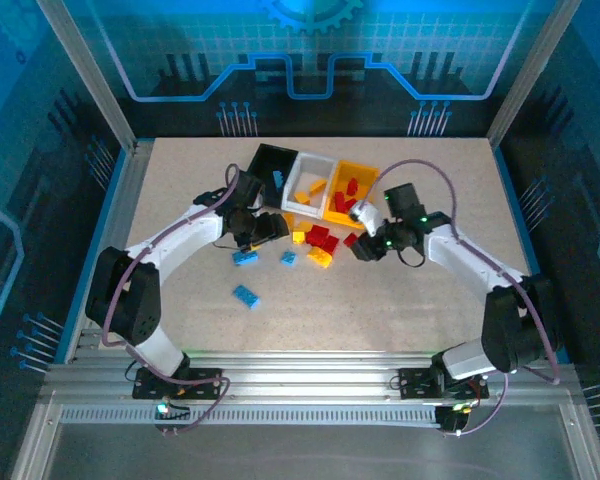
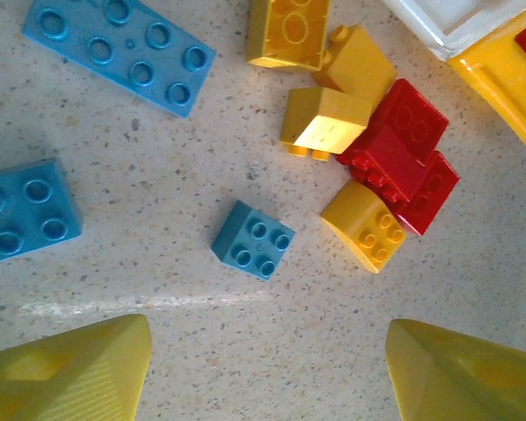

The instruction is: Sort the legos into containers by color

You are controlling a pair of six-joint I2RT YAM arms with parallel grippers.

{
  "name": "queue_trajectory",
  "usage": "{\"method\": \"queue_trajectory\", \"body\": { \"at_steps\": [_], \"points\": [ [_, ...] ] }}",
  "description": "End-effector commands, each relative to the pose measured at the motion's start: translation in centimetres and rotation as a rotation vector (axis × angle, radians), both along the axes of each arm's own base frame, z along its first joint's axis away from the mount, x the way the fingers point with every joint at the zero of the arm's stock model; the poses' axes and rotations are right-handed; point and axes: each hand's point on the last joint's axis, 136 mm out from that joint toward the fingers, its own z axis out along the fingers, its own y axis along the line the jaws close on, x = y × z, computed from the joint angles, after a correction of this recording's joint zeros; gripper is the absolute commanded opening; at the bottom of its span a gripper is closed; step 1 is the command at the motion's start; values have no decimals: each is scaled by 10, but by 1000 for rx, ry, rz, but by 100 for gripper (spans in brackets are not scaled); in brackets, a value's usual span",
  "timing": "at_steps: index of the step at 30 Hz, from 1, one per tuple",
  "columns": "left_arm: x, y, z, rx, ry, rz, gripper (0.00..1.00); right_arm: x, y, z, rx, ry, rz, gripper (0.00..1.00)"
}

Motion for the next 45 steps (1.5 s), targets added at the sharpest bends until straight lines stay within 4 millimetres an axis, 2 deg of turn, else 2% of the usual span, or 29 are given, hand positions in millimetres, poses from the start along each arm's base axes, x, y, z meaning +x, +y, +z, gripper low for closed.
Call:
{"method": "queue_trajectory", "body": {
  "at_steps": [1, 6, 12, 18, 23, 27, 29, 32, 37, 41, 45],
  "points": [
    [-1, -4, -1, -52, 16, 18, 72, 26, -2, 36, 224, 34, -174, 32],
    [-3, -6, -4, -68, 28, 25, 72, 79, -18, 54, 364, 137, -393, 34],
    [-13, 0, -6, -51, 33, 27, 73, 136, -14, 55, 432, 222, -482, 34],
    [-27, 13, -3, -11, 17, 34, 73, 179, -16, 25, 400, 260, -542, 34],
    [-38, 25, -2, 23, 13, 38, 74, 199, -14, 5, 378, 287, -556, 35],
    [-41, 30, -1, 30, 6, 51, 74, 202, -15, -8, 348, 315, -564, 37],
    [-41, 31, 1, 31, 2, 51, 74, 202, -15, -9, 342, 309, -557, 40],
    [-38, 32, 6, 39, -6, 47, 74, 199, -12, -4, 320, 277, -532, 54],
    [-35, 34, 15, 56, -14, 31, 75, 189, -11, 11, 297, 212, -489, 65],
    [-38, 36, 17, 68, -6, 23, 75, 171, -4, 30, 276, 152, -426, 67],
    [-44, 40, 20, 59, -18, 21, 76, 134, 15, 52, 156, 43, -278, 67]
  ]
}}
